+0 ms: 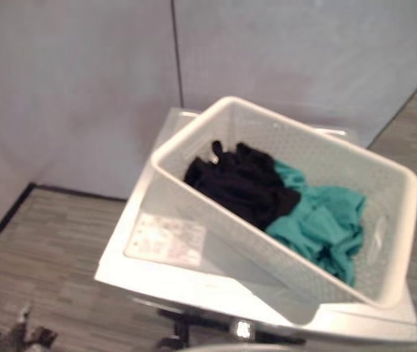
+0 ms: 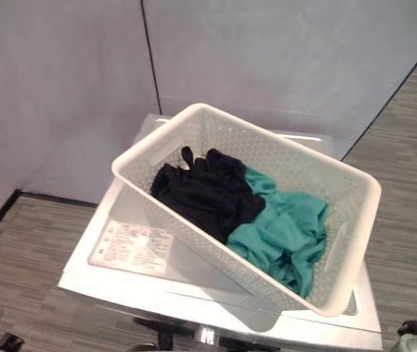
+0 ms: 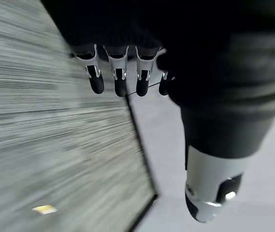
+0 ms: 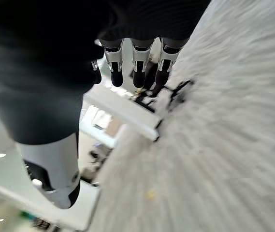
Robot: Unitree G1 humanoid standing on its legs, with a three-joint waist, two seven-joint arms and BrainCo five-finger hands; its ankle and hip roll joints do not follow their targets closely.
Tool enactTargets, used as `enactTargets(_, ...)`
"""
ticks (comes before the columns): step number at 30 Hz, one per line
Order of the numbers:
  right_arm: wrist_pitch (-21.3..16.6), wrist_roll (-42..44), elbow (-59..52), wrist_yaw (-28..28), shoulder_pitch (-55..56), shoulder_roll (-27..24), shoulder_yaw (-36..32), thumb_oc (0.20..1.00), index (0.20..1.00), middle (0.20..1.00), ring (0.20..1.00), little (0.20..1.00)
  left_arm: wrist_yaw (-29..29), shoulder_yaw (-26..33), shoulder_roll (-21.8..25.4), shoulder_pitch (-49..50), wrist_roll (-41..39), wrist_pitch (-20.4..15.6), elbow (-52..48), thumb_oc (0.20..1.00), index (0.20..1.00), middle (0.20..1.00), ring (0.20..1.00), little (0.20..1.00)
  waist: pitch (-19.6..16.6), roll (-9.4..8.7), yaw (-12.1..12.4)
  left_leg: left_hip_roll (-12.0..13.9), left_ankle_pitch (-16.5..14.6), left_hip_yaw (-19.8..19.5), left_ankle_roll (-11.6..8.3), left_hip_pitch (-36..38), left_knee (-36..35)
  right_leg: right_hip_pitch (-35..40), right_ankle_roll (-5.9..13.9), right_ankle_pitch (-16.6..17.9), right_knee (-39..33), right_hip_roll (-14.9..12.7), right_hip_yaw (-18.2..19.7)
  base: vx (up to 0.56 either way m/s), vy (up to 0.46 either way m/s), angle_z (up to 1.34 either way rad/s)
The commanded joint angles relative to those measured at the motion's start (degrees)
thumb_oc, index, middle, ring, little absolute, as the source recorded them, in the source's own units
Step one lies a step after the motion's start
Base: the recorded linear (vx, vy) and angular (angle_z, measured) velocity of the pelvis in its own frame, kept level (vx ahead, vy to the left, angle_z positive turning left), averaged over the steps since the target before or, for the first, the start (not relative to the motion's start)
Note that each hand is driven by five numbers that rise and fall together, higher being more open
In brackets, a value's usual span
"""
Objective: Grab the laundry basket,head to the washer,open it,put in the laundry and shut it.
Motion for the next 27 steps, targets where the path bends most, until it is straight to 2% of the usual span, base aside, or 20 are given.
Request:
enactTargets(1, -4.94, 3.43, -0.58, 1.48, -4.29, -2.05, -0.52, 1.0, 1.0, 1.0, 1.0, 1.0, -1.61, 0.55, 2.14, -3.35, -0.87, -1.92, -0.8, 1.0, 1.0, 1.0, 1.0, 1.0, 1.11, 1.14, 1.01, 5.77, -10.43, -1.36, -1.69, 4.7, 8.69, -2.13, -0.28, -2.71, 0.5, 0.67, 0.24, -0.14, -0.122, 0.0)
enactTargets(5, -6.06, 4.06, 0.58, 1.46, -5.5, -3.49, 2.04, 1.0, 1.0, 1.0, 1.0, 1.0, -1.83, -1.96, 2.0, -5.87, -1.64, -2.6, -0.75, 1.0, 1.0, 1.0, 1.0, 1.0, 2.91, 0.34, 1.18, 7.05, -8.37, -1.48, -3.07, 1.14, 10.78, -2.66, -0.95, -2.92, 0.5, 0.83, -0.81, -0.16, -0.075, 0.07)
enactTargets(7, -6.2, 4.04, 0.19, 1.25, -6.02, -3.46, 2.54, 1.0, 1.0, 1.0, 1.0, 1.0, -1.68, -2.58, 2.18, -6.78, -1.63, -3.02, -0.85, 1.0, 1.0, 1.0, 1.0, 1.0, 3.52, -0.16, 0.83, 7.42, -8.93, -1.12, -3.22, -0.28, 13.75, -3.23, -1.2, -2.45, 0.5, 0.39, -1.39, -0.17, -0.025, 0.3)
enactTargets(8, -6.36, 3.98, -0.14, 1.29, -6.6, -3.29, 3.39, 1.0, 1.0, 1.0, 1.0, 1.0, -1.86, -3.46, 1.96, -7.46, -1.53, -3.09, -0.61, 1.0, 1.0, 1.0, 1.0, 1.0, 3.87, -0.39, 0.56, 8.19, -10.16, -0.57, -3.21, -0.31, 16.69, -3.88, -1.43, -2.05, 0.5, 0.18, -1.83, -0.18, 0.046, 0.39)
enactTargets(9, -6.57, 4.17, -0.28, 1.61, -7.26, -2.97, 4.46, 1.0, 1.0, 1.0, 1.0, 1.0, -2.37, -5.07, 1.45, -8.22, -1.08, -3.45, -0.64, 1.0, 1.0, 1.0, 1.0, 1.0, 4.01, -0.41, 0.24, 9.6, -11.13, -1.29, -3.48, 1.14, 22.41, -5.17, -1.75, -1.62, 0.5, 0.07, -2.22, -0.23, 0.086, 0.2)
enactTargets(12, -6.91, 4.61, -1.03, 2.32, -7.57, -2.34, 5.41, 1.0, 1.0, 1.0, 1.0, 1.0, -3.45, -6.83, 0.09, -8.41, -1.63, -3.64, -1.4, 1.0, 1.0, 1.0, 1.0, 1.0, 3.13, 0.12, -0.73, 11.1, -10.28, -5.07, -3.96, 3.9, 27.64, -7.32, -2.1, -0.88, 0.5, 0.33, -2.69, -0.16, 0.123, -0.12)
enactTargets(13, -6.88, 4.6, -1.11, 2.31, -7.53, -2.32, 5.38, 1.0, 1.0, 1.0, 1.0, 1.0, -3.47, -6.84, 0.07, -8.38, -1.64, -3.65, -1.42, 1.0, 1.0, 1.0, 1.0, 1.0, 3.11, 0.01, -0.86, 10.95, -9.98, -5.2, -3.95, 3.66, 27.64, -7.45, -2.18, -0.64, 0.5, 0.18, -2.84, -0.09, 0.117, 0.07)
enactTargets(15, -7.01, 4.88, -1.73, 2.71, -7.69, -1.83, 5.88, 1.0, 1.0, 1.0, 1.0, 1.0, -3.81, -7.76, -0.66, -8.05, -1.6, -3.42, -1.84, 1.0, 1.0, 1.0, 1.0, 1.0, 2.25, 0.55, -1.54, 10.81, -9.05, -8.85, -4.43, 5.72, 28.53, -8.74, -1.92, 0.12, 0.5, 0.27, -2.52, -0.11, 0.223, 0.14)
enactTargets(16, -7.07, 4.97, -1.85, 3.0, -8.23, -1.58, 7.17, 1.0, 1.0, 1.0, 1.0, 1.0, -4.11, -9.18, -1.34, -7.8, -1.02, -3.24, -2.66, 1.0, 1.0, 1.0, 1.0, 1.0, 1.81, 1.43, -1.98, 10.77, -9.24, -11.56, -5.21, 7.97, 27.59, -10.07, -1.25, 1.05, 0.66, 0.48, -1.83, -0.19, 0.322, 0.1)
enactTargets(17, -7.14, 5.17, -2.18, 3.05, -8.28, -1.53, 7.16, 1.0, 1.0, 1.0, 1.0, 1.0, -4.14, -9.78, -1.47, -7.93, -0.73, -3.25, -3.32, 1.0, 1.0, 1.0, 1.0, 1.0, 1.71, 1.26, -2.58, 10.31, -9.44, -11.87, -4.97, 8.16, 25.6, -10.74, -0.91, 2.09, 0.62, -0.28, -1.94, -0.22, 0.357, 0.19)
enactTargets(19, -7.15, 5.41, -1.62, 2.88, -9.03, -1.52, 7.14, 1.0, 1.0, 1.0, 1.0, 1.0, -4.6, -11.41, -1.44, -8.27, 0.51, -2.95, -4.93, 1.0, 1.0, 1.0, 1.0, 1.0, 1.19, 2.01, -3.01, 10.6, -13.33, -9.61, -4.75, 10.71, 20.5, -12.4, 0.43, 3.61, 0.64, -1.15, -2.27, -0.16, 0.242, 0.34)
enactTargets(20, -7.16, 5.42, -1.6, 2.89, -9.04, -1.53, 7.13, 1.0, 1.0, 1.0, 1.0, 1.0, -4.59, -11.42, -1.45, -8.27, 0.52, -2.94, -4.95, 1.0, 1.0, 1.0, 1.0, 1.0, 1.18, 1.93, -2.97, 10.49, -13.21, -9.56, -4.72, 10.77, 20.35, -12.43, 0.45, 3.67, 0.62, -1.24, -2.2, -0.15, 0.233, 0.25)
enactTargets(22, -7.1, 5.05, -1.76, 2.76, -9.74, -1.57, 7.22, 1.0, 1.0, 1.0, 1.0, 1.0, -5.26, -13.14, -1.5, -8.97, 1.68, -2.57, -5.55, 1.0, 1.0, 1.0, 1.0, 1.0, 1.2, 2.1, -2.95, 9.57, -17.71, -7.81, -3.97, 12.58, 16.35, -13.88, 1.86, 5.34, 0.67, -2.67, -1.98, -0.2, 0.288, 0.18)
enactTargets(24, -6.8, 4.39, -2.95, 2.72, -10.92, -1.41, 7.53, 1.0, 1.0, 1.0, 1.0, 1.0, -6.19, -14.63, -1.11, -9.56, 2.81, -2.13, -6.05, 1.0, 1.0, 1.0, 1.0, 1.0, 1.82, 2.13, -2.9, 7.01, -22.61, -6.87, -2.39, 13.95, 14.36, -15.32, 3.83, 7.71, 0.95, -4.84, -1.34, -0.22, 0.344, 0.34)
enactTargets(26, -6.33, 3.18, -4.74, 2.14, -12.78, -0.78, 8.14, 1.0, 1.0, 1.0, 1.0, 1.0, -6.47, -15.44, -0.81, -9.64, 3.83, -1.55, -6.49, 1.0, 1.0, 1.0, 1.0, 1.0, 2.51, 1.73, -2.43, 3.58, -25.6, -6.17, -0.2, 14.51, 12.92, -16.59, 5.2, 9.26, 1.11, -7.45, -0.93, -0.22, 0.33, -0.17)
enactTargets(27, -6.12, 2.8, -5.14, 1.96, -13.73, -0.61, 8.47, 1.0, 1.0, 1.0, 1.0, 1.0, -6.67, -15.66, -0.58, -9.76, 4.43, -1.23, -6.77, 1.0, 1.0, 1.0, 1.0, 1.0, 2.91, 1.9, -2.09, 2.31, -25.84, -6.15, 0.57, 14.78, 12.45, -16.95, 5.57, 9.59, 1.4, -8.41, -0.99, -0.32, 0.42, -0.57)
